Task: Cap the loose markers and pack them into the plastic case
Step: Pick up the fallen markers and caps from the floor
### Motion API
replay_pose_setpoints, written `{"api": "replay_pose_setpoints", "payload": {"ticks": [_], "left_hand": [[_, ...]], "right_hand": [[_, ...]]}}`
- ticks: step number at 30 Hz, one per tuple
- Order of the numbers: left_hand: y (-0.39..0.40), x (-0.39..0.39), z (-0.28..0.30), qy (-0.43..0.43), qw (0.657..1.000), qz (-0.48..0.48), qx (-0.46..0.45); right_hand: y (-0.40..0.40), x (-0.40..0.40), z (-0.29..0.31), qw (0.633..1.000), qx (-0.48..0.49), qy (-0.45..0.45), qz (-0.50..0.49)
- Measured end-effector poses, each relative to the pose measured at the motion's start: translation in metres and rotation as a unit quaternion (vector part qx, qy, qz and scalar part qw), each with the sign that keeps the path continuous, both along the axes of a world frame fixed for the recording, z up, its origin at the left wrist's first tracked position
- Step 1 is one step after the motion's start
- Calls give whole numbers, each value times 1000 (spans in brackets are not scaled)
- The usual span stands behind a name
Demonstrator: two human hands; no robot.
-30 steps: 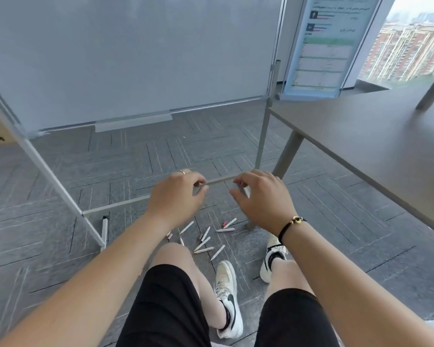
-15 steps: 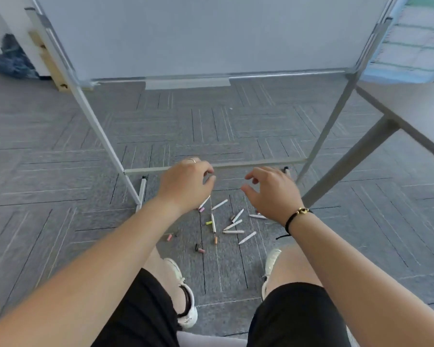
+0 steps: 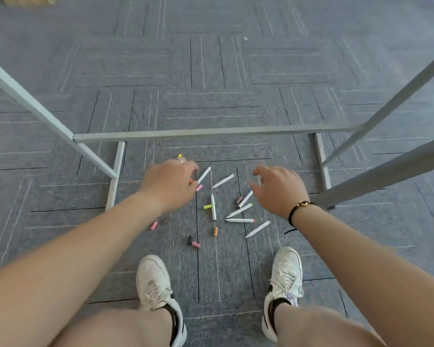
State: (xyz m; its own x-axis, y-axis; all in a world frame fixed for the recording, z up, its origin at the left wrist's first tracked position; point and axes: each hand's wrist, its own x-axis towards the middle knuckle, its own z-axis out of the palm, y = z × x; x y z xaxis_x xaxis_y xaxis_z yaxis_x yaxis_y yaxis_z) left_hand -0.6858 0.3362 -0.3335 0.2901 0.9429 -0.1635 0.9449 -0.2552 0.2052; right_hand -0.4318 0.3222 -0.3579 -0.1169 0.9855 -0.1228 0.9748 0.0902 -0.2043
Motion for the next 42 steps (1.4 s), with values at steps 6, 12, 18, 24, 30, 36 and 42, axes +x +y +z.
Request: {"api": "replay_pose_setpoints", "payload": {"ticks": [6, 12, 18, 24, 30, 36, 42], "left_hand": [[38, 27, -109, 30, 998, -19, -53], [38, 44, -195, 41, 994, -42, -93], [11, 30, -238, 46, 994, -39, -94], [-6, 6, -252, 21, 995, -3, -92], [-20, 8, -261, -23, 991, 69, -111], [-14, 20, -277, -138, 957, 162, -195], [15, 38, -295, -137, 941, 184, -249]], "right_hand": [[22, 30, -123, 998, -56, -15, -16], [0, 62, -223, 990, -132, -38, 35], [-21, 79, -281, 972, -168, -61, 153], [-18, 75, -307, 954, -171, -100, 225], [-11, 80, -309, 951, -206, -111, 204], [-20, 49, -258, 748, -375, 493, -238], [-21, 52, -213, 400, -442, 768, -233]]}}
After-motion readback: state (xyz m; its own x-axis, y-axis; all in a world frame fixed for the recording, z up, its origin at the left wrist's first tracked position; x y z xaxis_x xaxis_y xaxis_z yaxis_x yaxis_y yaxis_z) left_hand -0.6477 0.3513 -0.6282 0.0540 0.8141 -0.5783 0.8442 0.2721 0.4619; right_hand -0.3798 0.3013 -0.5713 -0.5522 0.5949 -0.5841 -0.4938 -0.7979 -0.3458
